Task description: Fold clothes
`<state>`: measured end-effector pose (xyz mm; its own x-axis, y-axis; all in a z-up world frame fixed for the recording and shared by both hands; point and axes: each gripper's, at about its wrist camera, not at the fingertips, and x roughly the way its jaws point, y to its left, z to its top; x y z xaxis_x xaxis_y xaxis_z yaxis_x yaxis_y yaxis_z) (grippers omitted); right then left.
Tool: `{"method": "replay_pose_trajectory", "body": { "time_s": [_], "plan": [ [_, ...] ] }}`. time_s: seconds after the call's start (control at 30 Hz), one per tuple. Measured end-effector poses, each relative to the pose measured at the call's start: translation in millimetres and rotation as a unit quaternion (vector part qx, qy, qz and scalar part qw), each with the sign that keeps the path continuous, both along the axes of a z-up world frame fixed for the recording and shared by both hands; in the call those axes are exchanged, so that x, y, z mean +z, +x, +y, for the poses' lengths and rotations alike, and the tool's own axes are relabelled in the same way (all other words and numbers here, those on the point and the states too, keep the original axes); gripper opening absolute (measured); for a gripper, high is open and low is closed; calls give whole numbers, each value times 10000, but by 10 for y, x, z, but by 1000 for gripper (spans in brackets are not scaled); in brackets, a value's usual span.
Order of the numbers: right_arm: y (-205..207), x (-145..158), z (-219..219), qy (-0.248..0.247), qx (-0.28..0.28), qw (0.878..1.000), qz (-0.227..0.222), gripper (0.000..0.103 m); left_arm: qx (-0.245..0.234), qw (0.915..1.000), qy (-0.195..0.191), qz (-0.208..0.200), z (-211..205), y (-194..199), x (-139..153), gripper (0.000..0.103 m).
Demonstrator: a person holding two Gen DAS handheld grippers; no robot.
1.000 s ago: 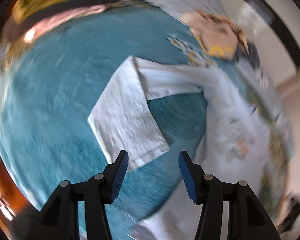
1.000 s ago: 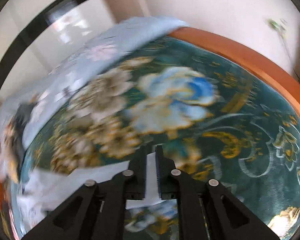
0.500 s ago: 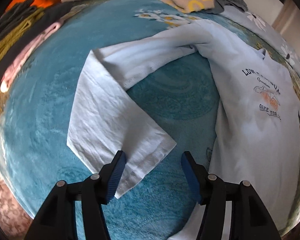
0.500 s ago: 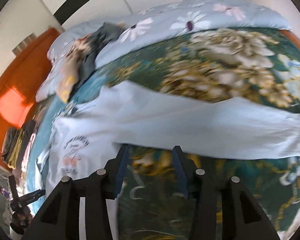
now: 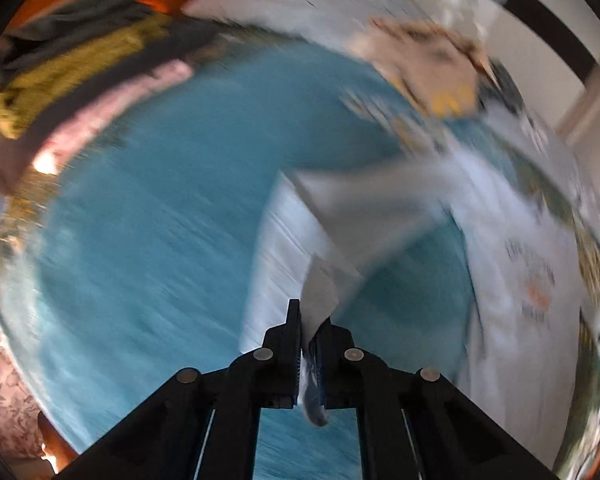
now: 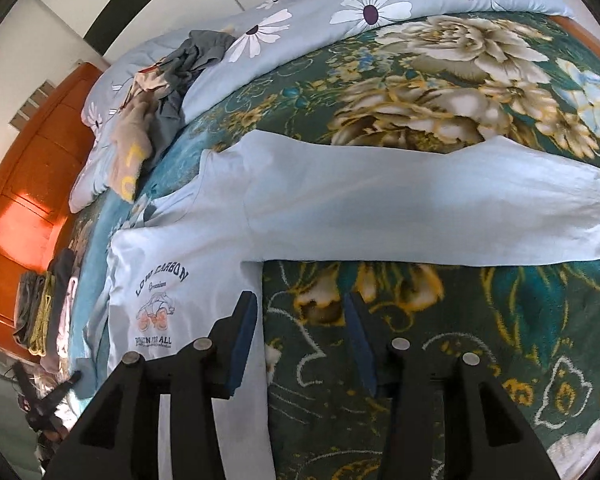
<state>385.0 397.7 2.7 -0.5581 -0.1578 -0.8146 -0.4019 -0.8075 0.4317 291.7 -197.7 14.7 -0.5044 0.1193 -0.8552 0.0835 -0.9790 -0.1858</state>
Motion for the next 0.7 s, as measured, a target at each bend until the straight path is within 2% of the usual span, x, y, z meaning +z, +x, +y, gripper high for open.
{"method": "replay_pose_trajectory", "body": {
  "time_s": [0.07,0.17,0.37,0.5,0.6,0.67,0.7],
  "plan": [
    [-37,3,-15,14,0,10000,-15,47,478,9988,-35,92,-364,-97,83,6],
    [-98,-10,-57,41,34,10000,-49,47,993,9948,-239,43,-770,-356,54,6],
    [-205,-77,-117,96,27,9999,-123,47,1519,9870,-474,-239,-1185,-644,-159,6],
    [-311,-120,-120,161,25,9997,-194,47,1624,9835,-629,-493,-1249,-672,-354,6],
    [-457,-123,-149,244,105,9994,-201,47,1409,9868,-358,-709,-1203,-660,-498,6],
    [-595,-80,-192,410,255,9987,-148,47,1211,9907,-60,-620,-1157,-614,-460,7],
    [-671,-51,-216,510,344,9980,-112,47,1156,9916,55,-577,-1138,-584,-423,12]
  ]
}}
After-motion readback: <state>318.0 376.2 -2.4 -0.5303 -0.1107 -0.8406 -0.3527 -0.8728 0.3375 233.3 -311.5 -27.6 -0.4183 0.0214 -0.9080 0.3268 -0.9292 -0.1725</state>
